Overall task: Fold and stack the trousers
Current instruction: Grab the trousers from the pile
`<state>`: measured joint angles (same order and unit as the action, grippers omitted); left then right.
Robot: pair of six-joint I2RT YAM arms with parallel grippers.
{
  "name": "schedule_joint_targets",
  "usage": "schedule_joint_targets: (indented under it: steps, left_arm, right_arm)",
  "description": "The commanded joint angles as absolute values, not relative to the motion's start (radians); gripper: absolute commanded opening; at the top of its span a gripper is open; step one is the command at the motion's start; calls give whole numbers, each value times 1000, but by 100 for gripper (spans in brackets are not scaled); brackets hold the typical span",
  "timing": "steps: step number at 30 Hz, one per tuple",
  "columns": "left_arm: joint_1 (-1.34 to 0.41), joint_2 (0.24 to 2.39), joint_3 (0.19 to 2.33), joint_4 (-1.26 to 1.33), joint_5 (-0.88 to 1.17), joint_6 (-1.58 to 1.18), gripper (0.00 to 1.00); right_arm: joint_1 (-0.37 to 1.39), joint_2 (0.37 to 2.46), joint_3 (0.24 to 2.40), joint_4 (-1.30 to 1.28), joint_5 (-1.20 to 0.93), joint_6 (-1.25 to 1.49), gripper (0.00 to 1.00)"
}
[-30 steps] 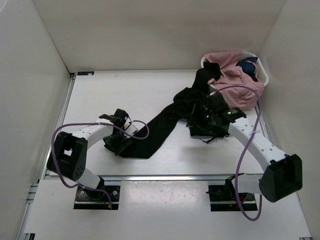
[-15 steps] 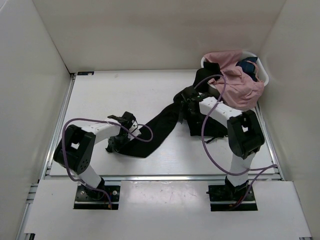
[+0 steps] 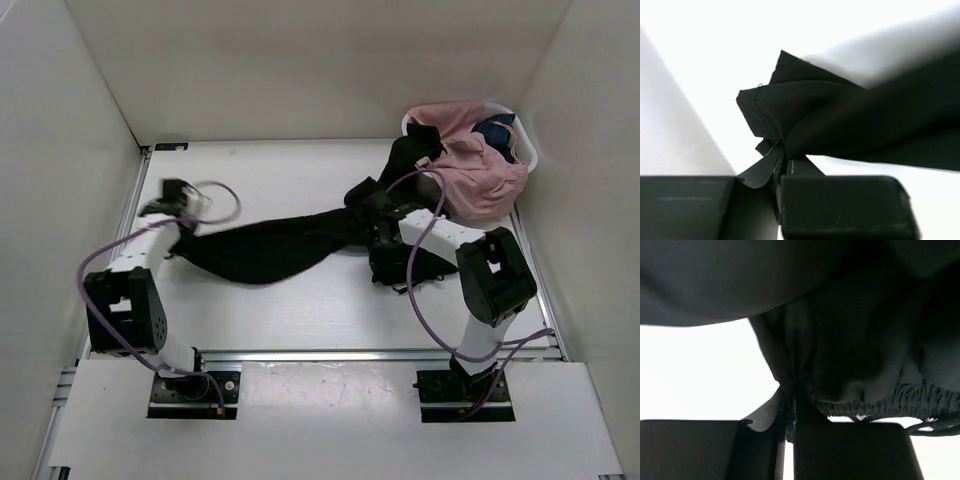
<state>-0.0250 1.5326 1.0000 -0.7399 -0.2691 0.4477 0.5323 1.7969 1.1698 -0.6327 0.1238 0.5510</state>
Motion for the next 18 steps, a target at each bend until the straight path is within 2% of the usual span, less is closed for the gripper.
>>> schedule_joint_targets:
  steps: [1, 5, 8, 10, 13, 16, 18]
  left_arm:
    - [236, 1422, 1217, -686, -246, 498, 14]
    - [359, 1387, 1354, -748, -221, 581, 14]
    - [359, 1335, 1390, -810, -149, 603, 14]
    - [304, 1322, 1408, -837, -132, 603, 14]
    - [231, 1345, 1500, -879, -91, 572, 14]
    - [114, 1423, 1652, -899, -75, 572, 14]
    - [-42, 1509, 1774, -899, -113, 572, 14]
  right_arm:
    - [664, 1712, 1239, -664, -35, 436, 0]
    - [797, 1648, 1330, -878, -44, 382, 0]
    - [810, 1484, 1128, -923, -44, 543, 0]
    - [810, 1337, 972, -963, -29, 705, 0]
    - [787, 1147, 872, -1103, 102, 918, 0]
    - [778, 1013, 850, -1241, 224, 1043, 0]
    - [769, 965, 850, -1310, 297, 1126, 0]
